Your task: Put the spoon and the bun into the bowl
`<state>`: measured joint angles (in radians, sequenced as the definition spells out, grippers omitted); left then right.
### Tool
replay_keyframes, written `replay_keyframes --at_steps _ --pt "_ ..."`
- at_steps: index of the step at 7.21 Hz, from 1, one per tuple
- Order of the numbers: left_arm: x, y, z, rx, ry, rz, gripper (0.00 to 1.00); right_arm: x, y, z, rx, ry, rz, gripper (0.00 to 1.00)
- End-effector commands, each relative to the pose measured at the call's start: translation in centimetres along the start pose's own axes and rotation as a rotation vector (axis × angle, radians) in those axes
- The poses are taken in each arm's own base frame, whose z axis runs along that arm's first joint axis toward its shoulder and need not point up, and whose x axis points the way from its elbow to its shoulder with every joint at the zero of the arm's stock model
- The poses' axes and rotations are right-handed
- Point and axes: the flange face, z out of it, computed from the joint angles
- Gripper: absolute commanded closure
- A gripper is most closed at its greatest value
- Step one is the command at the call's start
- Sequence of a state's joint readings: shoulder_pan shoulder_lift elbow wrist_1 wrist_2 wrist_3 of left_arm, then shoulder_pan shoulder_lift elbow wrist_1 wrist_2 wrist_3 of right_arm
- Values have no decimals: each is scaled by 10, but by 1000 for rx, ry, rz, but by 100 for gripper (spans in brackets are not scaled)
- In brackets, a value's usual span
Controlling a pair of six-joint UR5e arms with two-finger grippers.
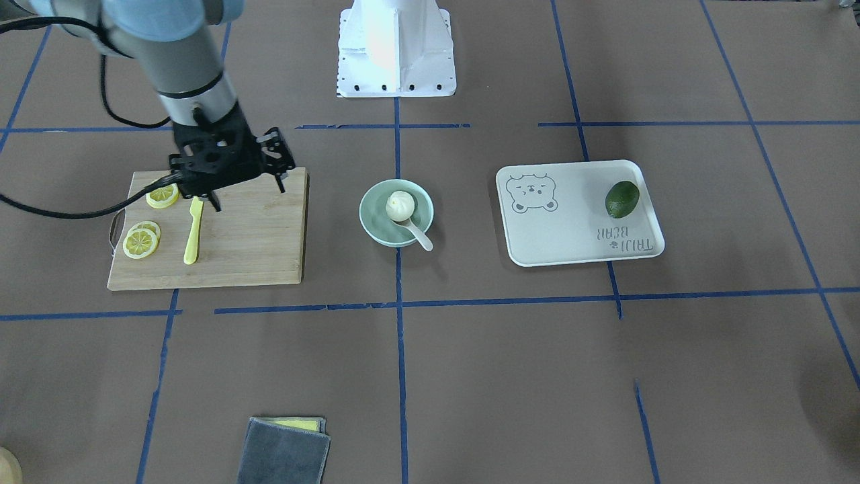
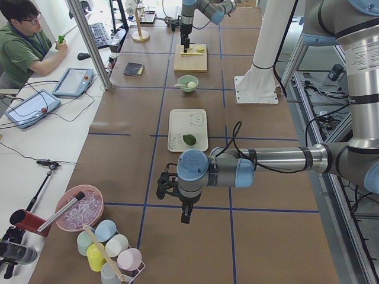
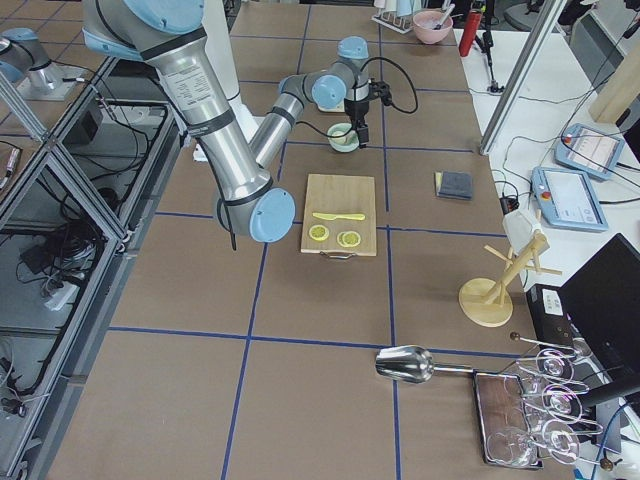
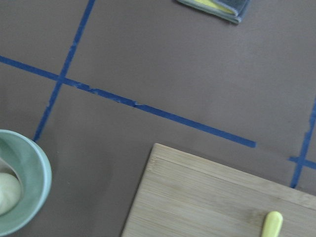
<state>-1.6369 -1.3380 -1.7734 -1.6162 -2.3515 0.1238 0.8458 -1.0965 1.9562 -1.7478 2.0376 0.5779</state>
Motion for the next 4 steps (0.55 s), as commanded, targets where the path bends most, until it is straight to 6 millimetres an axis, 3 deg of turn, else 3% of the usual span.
replay_keyframes --at_steps 1,2,4 --pt "9 -6 -7 -11 -2 -60 0 155 20 -30 -38 -5 -136 0" --pt "10 -7 -8 -6 2 -56 0 222 46 -40 -53 -6 -160 0" --pt "15 -14 -14 8 1 -33 0 354 148 -41 -113 52 10 0"
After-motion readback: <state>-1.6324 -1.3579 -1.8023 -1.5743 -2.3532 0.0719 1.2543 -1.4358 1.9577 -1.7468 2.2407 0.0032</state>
